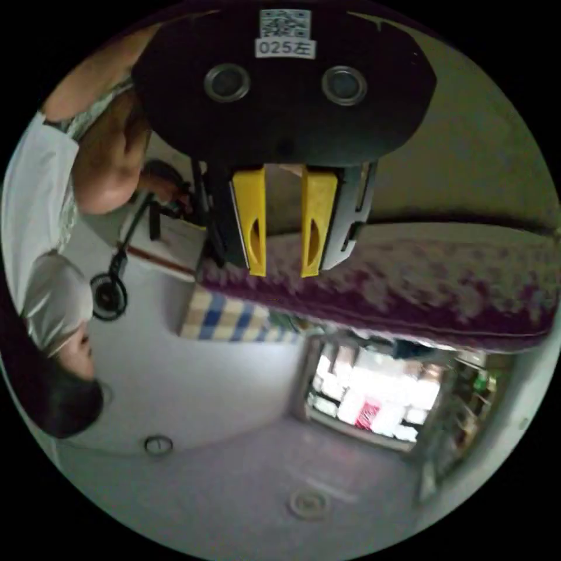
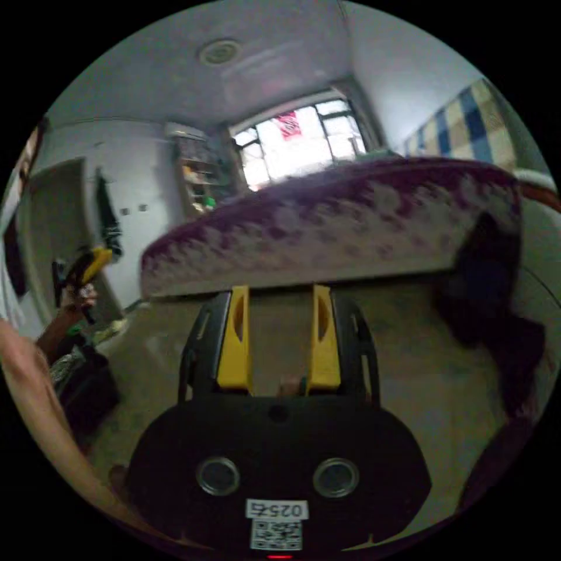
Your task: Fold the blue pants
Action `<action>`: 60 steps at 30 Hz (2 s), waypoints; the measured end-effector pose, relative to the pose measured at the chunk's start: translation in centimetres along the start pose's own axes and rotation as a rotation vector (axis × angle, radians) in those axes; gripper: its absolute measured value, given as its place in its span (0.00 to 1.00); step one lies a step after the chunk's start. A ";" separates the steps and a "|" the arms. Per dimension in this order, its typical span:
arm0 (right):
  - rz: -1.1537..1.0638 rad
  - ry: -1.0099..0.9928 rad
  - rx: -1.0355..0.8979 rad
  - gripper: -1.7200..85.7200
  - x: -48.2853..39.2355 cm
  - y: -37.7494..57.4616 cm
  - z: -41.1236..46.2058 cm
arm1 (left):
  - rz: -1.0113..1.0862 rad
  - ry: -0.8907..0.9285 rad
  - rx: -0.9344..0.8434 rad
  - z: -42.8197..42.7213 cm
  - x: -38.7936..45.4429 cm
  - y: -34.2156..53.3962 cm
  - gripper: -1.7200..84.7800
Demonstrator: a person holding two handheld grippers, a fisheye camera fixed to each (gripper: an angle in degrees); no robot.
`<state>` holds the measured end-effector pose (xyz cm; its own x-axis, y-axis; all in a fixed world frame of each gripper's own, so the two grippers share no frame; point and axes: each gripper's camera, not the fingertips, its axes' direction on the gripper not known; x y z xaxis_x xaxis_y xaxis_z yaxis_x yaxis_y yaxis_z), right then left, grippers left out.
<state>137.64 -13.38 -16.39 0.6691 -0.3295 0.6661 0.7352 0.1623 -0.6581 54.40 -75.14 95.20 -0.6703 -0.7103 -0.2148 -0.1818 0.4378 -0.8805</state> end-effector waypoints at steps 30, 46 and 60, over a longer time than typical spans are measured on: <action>0.277 -0.008 -0.094 0.01 45.7 -35.9 -15.7 | 0.054 0.433 -0.863 50.7 -41.5 16.7 0.04; -0.152 -1.010 -0.708 0.03 11.7 -35.5 -7.3 | -0.236 0.197 -1.098 11.6 -64.4 22.4 0.12; -0.210 -0.340 -0.761 0.16 4.9 -37.6 -11.4 | -0.863 0.073 -0.595 -9.1 -71.2 33.9 0.11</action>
<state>112.01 -31.65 7.62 0.6130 0.0335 0.7894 0.6557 -0.5789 -0.4846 89.43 -4.69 84.48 -0.1831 -0.8839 0.4303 -0.9293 0.0129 -0.3691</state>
